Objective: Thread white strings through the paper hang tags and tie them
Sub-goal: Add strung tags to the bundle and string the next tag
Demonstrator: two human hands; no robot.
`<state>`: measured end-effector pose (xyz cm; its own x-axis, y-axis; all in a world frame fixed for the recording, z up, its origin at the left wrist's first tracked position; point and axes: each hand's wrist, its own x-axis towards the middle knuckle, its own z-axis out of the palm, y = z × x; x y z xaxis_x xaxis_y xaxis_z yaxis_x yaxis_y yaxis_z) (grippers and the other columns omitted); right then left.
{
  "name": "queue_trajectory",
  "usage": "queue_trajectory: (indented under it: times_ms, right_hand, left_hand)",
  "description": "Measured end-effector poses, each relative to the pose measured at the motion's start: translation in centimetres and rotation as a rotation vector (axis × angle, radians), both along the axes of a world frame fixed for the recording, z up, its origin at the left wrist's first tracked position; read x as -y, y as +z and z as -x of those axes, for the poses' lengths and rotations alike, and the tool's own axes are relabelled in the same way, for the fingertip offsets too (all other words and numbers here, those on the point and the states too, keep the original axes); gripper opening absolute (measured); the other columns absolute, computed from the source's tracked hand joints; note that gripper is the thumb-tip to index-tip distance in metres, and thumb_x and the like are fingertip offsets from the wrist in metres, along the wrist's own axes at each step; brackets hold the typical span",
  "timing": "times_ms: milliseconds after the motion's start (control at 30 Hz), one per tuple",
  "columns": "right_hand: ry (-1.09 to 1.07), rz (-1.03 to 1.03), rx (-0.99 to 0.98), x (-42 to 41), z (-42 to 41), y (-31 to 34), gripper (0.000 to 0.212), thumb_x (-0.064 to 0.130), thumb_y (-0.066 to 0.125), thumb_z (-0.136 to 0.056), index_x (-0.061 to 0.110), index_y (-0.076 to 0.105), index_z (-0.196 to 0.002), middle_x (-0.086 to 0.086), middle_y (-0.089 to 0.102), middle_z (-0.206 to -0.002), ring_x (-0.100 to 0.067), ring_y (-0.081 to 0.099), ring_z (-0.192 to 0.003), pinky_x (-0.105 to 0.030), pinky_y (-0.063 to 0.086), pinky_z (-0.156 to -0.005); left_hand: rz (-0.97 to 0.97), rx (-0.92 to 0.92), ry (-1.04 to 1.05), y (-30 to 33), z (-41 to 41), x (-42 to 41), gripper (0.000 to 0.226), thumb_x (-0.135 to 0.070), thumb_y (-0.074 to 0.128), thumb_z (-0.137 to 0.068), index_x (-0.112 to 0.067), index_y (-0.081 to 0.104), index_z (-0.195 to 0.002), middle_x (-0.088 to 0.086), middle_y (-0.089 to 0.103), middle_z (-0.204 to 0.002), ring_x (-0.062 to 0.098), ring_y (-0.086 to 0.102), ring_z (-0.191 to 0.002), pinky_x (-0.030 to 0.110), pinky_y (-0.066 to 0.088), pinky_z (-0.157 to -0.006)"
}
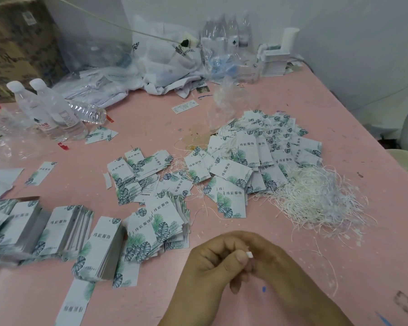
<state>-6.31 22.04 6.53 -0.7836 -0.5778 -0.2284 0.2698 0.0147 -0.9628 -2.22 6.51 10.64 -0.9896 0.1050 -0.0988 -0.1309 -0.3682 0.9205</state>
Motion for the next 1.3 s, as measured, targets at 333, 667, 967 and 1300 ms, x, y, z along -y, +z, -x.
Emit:
queue_trajectory:
  times_ms: [333,667,967,1300]
  right_hand:
    - [-0.072,0.097,0.154,0.3,-0.9,-3.1,0.041,0.01,0.075,-0.08,0.001,0.065,-0.118,-0.027,0.067,-0.115,-0.037,0.064,-0.107,-0.045,0.05,-0.094]
    - [-0.415,-0.313,-0.046,-0.4,5.2,0.8,0.014,0.006,0.055,-0.096,0.015,0.063,-0.103,-0.007,0.073,-0.072,-0.016,0.062,-0.046,-0.028,0.049,-0.043]
    - [-0.526,-0.799,-0.593,2.4,16.8,4.7,0.045,0.025,0.056,-0.097,0.015,0.044,-0.139,-0.008,0.046,-0.133,-0.017,0.051,-0.114,-0.026,0.046,-0.09]
    - [-0.038,-0.623,-0.436,12.9,7.7,-2.6,0.064,0.054,0.061,-0.087,0.019,0.044,-0.138,0.004,0.052,-0.123,-0.012,0.055,-0.106,-0.033,0.048,-0.093]
  left_hand:
    - [-0.676,0.202,0.173,-1.7,2.1,0.8,0.031,-0.016,0.095,-0.058,-0.01,0.07,-0.077,0.006,0.062,-0.077,0.007,0.049,-0.049,0.015,0.04,-0.036]
    - [-0.149,0.279,0.54,-9.3,1.9,0.1,0.019,0.004,0.064,-0.086,-0.011,0.067,-0.074,0.013,0.049,-0.062,0.018,0.04,-0.05,0.023,0.033,-0.044]
    - [0.193,0.176,0.491,-12.4,0.6,0.3,0.021,-0.039,0.069,-0.077,-0.018,0.066,-0.079,0.002,0.055,-0.06,0.016,0.046,-0.059,0.032,0.041,-0.072]
    - [0.799,-0.143,0.84,-10.0,-0.9,1.5,0.019,-0.023,0.055,-0.082,-0.028,0.062,-0.1,-0.012,0.063,-0.099,0.007,0.06,-0.092,0.017,0.042,-0.081]
